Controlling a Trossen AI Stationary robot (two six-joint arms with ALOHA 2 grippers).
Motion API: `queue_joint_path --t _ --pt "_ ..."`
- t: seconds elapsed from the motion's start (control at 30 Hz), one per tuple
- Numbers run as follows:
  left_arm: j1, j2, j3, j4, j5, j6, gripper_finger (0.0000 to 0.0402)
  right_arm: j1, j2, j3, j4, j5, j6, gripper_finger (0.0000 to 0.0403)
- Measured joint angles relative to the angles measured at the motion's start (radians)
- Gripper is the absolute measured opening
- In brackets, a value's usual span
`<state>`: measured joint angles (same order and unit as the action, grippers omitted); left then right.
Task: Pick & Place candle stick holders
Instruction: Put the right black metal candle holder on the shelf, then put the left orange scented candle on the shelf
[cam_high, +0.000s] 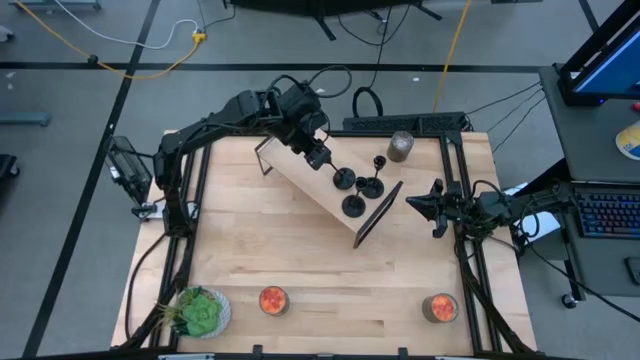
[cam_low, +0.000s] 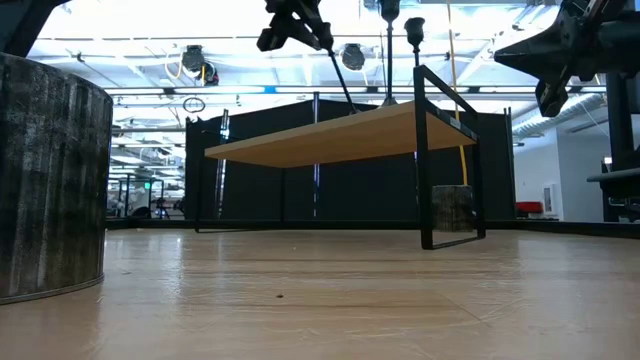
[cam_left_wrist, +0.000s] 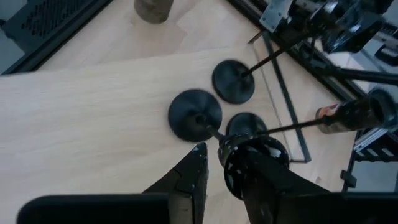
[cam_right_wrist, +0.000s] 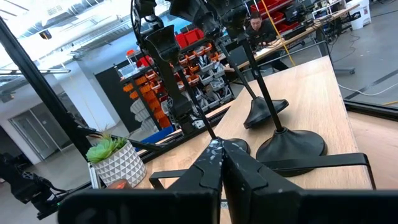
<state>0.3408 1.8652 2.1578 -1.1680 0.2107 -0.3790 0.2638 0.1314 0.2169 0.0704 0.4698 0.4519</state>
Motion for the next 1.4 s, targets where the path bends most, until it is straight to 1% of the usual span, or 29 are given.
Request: queue_joint_path --t 0.33,0.47,0.6,0.93,1.0,1.1,1.13,1.17,1.27,1.33,1.4 --pt "0.002 0.0 0.0 0.026 0.016 0.001 0.0088 0.0 0.0 0.0 0.0 0.0 0.0 0.0" --pt "0.002 0.0 0.001 0.072 0.018 0.0 0.0088 0.0 0.0 0.0 0.0 0.0 0.0 0.0" --pt "0.008 -0.001 0.026 0.073 0.019 0.004 0.0088 0.0 0.0 0.0 0.0 0.0 0.0 0.0" --pt "0.008 -0.002 0.027 0.072 0.017 0.002 0.0088 0.0 0.0 0.0 0.0 0.0 0.0 0.0" --pt "0.012 -0.011 0.027 0.058 0.023 0.006 0.0088 0.0 0.0 0.0 0.0 0.0 0.0 0.0" --pt "0.015 -0.044 0.027 -0.021 0.029 0.019 0.0088 0.0 0.0 0.0 0.0 -0.001 0.0 0.0" --pt "0.011 -0.06 0.027 -0.07 0.014 0.021 0.0088 0.0 0.0 0.0 0.0 -0.003 0.0 0.0" --pt "0.002 -0.074 0.027 -0.125 -0.026 0.026 0.0088 0.0 0.0 0.0 0.0 -0.003 0.0 0.0" --pt "-0.045 -0.112 0.027 -0.25 -0.191 0.027 0.0088 0.0 0.0 0.0 0.0 -0.003 0.0 0.0" --pt "-0.079 -0.136 0.027 -0.311 -0.277 0.011 0.0088 0.0 0.0 0.0 0.001 -0.003 -0.001 0.0" --pt "-0.108 -0.159 0.027 -0.348 -0.333 -0.008 0.0088 0.0 0.0 0.0 0.0 -0.003 -0.003 0.0"
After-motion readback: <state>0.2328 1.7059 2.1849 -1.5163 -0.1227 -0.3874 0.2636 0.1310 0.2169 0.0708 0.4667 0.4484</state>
